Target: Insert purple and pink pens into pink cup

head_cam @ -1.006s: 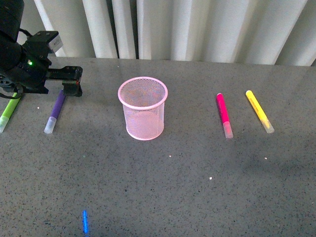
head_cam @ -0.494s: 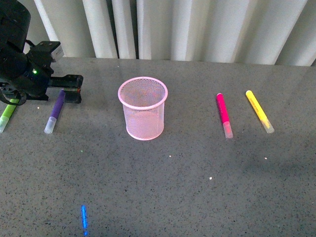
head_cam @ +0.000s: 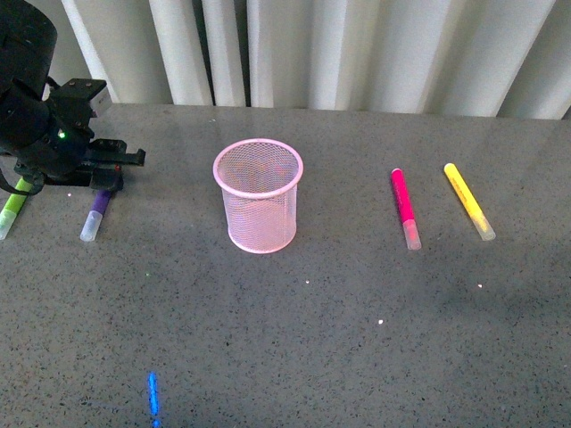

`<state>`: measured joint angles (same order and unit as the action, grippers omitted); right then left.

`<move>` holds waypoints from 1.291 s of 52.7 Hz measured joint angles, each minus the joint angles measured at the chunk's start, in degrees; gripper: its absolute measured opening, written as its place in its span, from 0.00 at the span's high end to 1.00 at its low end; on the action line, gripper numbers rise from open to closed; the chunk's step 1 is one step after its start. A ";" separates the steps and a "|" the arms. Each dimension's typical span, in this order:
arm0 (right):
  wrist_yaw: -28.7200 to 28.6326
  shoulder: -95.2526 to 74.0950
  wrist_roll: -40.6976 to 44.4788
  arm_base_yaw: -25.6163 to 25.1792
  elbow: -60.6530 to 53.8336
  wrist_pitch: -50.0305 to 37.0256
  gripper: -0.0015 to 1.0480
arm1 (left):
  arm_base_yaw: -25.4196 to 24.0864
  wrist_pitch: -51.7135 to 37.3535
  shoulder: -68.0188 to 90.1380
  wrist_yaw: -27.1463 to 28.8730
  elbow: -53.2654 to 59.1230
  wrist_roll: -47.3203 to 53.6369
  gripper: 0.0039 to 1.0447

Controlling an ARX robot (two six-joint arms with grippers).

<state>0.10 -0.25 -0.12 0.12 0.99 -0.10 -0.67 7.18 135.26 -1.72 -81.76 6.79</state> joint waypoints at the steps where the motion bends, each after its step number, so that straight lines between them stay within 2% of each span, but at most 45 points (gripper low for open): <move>1: 0.00 0.00 0.00 0.00 0.00 0.00 0.07 | 0.04 -0.28 -0.11 0.11 0.37 -0.09 0.68; 7: 0.00 0.00 0.00 0.00 0.00 0.00 0.07 | 0.33 -1.68 -0.90 0.35 2.27 -0.76 0.82; 11: 0.00 0.00 0.00 0.00 0.00 0.00 0.07 | 0.48 -3.13 -1.75 0.48 3.82 -1.38 0.88; 28: 0.00 0.00 0.00 0.00 0.00 0.00 0.07 | 1.81 -12.26 -8.33 -4.37 13.27 -8.17 0.88; 36: 0.00 0.00 0.00 0.00 0.00 0.00 0.07 | 3.21 -20.72 -16.00 -6.21 18.05 -11.96 0.88; 42: 0.00 0.00 0.00 0.00 0.00 0.00 0.07 | 5.03 -31.06 -24.22 -6.36 22.60 -17.33 0.88; 48: 0.00 0.00 0.00 0.00 0.00 0.00 0.07 | 8.33 -44.68 -29.57 -3.06 28.94 -22.67 0.88; 55: 0.00 0.00 0.00 0.00 0.00 0.00 0.07 | 14.53 -58.03 -27.82 2.29 35.85 -25.16 0.88; 63: 0.02 0.00 0.00 0.00 0.00 0.00 0.07 | 19.21 -67.47 -24.87 5.95 37.35 -26.23 0.88; 68: 0.00 0.00 0.00 0.00 0.00 0.00 0.07 | 21.00 -69.83 -24.00 6.97 37.35 -27.28 0.88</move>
<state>0.10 -0.25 -0.12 0.12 0.99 -0.10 20.34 -62.65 111.26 5.26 -44.40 -20.49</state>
